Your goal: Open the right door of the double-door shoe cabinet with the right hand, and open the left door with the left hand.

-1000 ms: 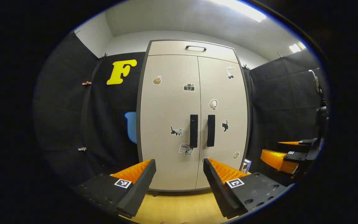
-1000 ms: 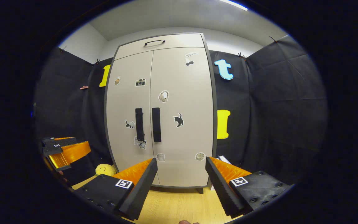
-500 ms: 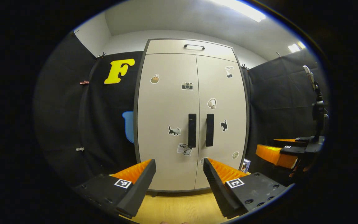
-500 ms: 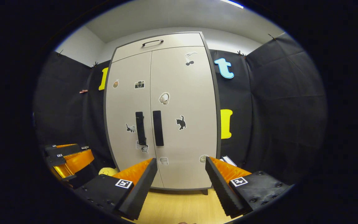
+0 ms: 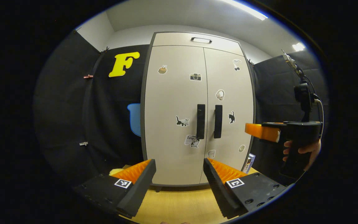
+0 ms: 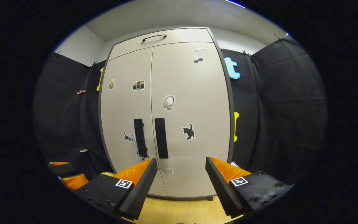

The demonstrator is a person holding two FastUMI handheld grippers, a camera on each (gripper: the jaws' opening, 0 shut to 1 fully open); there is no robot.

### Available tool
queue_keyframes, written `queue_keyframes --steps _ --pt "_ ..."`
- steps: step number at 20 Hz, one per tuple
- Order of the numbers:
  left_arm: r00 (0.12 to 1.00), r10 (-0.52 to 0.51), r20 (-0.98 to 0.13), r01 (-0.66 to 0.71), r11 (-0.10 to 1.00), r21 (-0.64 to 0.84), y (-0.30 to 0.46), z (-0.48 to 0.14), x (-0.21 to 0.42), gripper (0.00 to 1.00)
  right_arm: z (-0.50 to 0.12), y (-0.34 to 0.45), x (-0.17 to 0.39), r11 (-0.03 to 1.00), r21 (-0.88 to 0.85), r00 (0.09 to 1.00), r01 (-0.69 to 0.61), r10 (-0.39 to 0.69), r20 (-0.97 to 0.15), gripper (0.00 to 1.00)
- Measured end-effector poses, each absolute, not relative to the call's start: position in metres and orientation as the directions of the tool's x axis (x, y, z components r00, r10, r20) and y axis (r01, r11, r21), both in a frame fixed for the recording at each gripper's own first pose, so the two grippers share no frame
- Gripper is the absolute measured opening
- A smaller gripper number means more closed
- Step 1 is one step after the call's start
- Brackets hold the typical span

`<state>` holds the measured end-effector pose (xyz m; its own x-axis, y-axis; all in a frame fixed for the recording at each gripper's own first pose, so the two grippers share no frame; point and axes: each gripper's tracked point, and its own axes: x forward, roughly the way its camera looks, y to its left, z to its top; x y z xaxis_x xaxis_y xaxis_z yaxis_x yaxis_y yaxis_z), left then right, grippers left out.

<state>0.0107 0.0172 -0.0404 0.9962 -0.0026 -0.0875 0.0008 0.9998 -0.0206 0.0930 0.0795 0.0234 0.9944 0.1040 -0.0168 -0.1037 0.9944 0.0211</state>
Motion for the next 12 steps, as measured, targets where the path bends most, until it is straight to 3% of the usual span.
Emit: queue_keyframes --steps 6,12 --pt "0.993 0.057 -0.105 -0.057 0.998 0.002 0.044 -0.051 0.007 0.95 0.054 0.112 0.152 0.992 -0.032 0.992 -0.122 0.123 0.031 0.98" --pt "0.992 0.067 -0.104 -0.069 0.997 -0.019 0.055 -0.054 0.004 0.95 0.041 0.139 0.203 0.991 -0.064 0.993 -0.121 0.12 -0.017 0.97"
